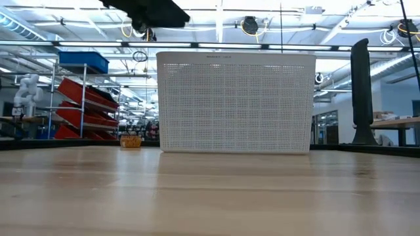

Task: Fold laundry
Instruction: Return to Home Position

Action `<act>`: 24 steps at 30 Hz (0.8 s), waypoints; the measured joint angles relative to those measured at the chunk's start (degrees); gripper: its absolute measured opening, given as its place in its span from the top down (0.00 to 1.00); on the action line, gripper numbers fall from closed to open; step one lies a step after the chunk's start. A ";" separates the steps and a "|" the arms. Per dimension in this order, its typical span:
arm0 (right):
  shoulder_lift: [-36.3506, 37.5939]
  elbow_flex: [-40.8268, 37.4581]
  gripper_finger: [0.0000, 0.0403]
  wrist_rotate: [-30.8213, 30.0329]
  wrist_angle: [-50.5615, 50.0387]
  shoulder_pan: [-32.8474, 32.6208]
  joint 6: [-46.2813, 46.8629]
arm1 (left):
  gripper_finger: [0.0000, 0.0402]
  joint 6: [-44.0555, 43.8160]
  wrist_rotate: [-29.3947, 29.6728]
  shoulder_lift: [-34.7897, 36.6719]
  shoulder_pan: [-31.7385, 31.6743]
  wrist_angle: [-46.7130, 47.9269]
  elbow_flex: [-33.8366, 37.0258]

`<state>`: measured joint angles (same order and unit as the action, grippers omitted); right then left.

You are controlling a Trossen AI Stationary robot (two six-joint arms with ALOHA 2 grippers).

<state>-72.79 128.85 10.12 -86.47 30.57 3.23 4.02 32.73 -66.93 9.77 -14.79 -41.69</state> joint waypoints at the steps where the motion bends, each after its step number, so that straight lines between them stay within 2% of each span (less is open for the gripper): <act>1: 1.78 -1.57 0.35 -0.88 0.37 0.00 0.46 | 0.59 0.41 0.00 1.02 -0.23 0.29 -0.02; 4: 7.93 -8.66 0.35 -2.56 3.86 0.01 1.75 | 0.59 1.93 -0.08 4.20 -0.80 0.55 -0.11; 7: 15.37 -19.08 0.35 -2.78 10.41 0.02 2.98 | 0.59 3.24 -0.07 7.94 -1.12 1.56 -0.11; 15: 35.99 -55.27 0.35 -2.10 33.51 0.02 7.42 | 0.59 3.85 0.36 16.05 -1.28 7.09 -0.15; 19: 43.68 -74.55 0.35 4.01 49.83 0.02 10.47 | 0.59 2.59 2.67 18.72 -1.25 12.21 -0.15; 24: 48.23 -95.02 0.35 14.99 73.72 0.00 14.43 | 0.59 -0.60 5.09 20.59 -1.25 19.14 -0.15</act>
<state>-24.55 33.83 25.10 -12.75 30.56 17.66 3.42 37.82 -46.33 8.51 4.34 -41.85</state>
